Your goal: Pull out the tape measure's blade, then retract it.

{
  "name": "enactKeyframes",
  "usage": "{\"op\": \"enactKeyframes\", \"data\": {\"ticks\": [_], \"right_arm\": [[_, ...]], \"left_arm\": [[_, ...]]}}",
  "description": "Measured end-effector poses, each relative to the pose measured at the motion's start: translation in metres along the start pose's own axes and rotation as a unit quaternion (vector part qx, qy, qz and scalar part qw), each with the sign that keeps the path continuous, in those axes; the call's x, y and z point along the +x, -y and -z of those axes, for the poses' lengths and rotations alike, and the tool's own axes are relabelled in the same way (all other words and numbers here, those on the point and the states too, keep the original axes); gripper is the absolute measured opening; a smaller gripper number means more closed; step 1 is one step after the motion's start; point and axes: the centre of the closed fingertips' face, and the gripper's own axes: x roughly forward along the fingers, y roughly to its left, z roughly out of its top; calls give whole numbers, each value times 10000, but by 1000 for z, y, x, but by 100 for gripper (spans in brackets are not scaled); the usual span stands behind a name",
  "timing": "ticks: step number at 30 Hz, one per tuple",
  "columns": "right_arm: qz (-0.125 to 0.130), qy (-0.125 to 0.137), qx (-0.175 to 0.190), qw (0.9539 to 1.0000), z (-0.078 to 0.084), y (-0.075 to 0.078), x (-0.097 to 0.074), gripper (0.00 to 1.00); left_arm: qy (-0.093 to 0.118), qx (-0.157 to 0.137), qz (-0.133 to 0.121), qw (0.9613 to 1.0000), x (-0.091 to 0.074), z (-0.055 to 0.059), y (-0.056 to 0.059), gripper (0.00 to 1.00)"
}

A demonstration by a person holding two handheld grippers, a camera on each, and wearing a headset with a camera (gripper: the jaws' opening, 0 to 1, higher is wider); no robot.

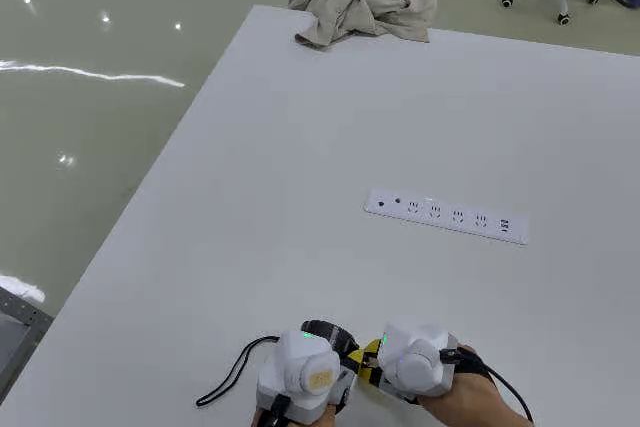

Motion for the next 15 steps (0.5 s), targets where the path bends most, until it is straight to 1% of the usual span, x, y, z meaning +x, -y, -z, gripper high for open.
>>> {"op": "enactKeyframes", "data": {"ticks": [9, 15], "right_arm": [[15, -21, -36, 10000, 0, 0, 0, 14], [3, -7, -123, 9999, -1, 1, 0, 14]], "left_arm": [[-7, -11, -12, 10000, 0, 0, 0, 58], [-6, -48, -37, 10000, 0, 0, 0, 58]]}}
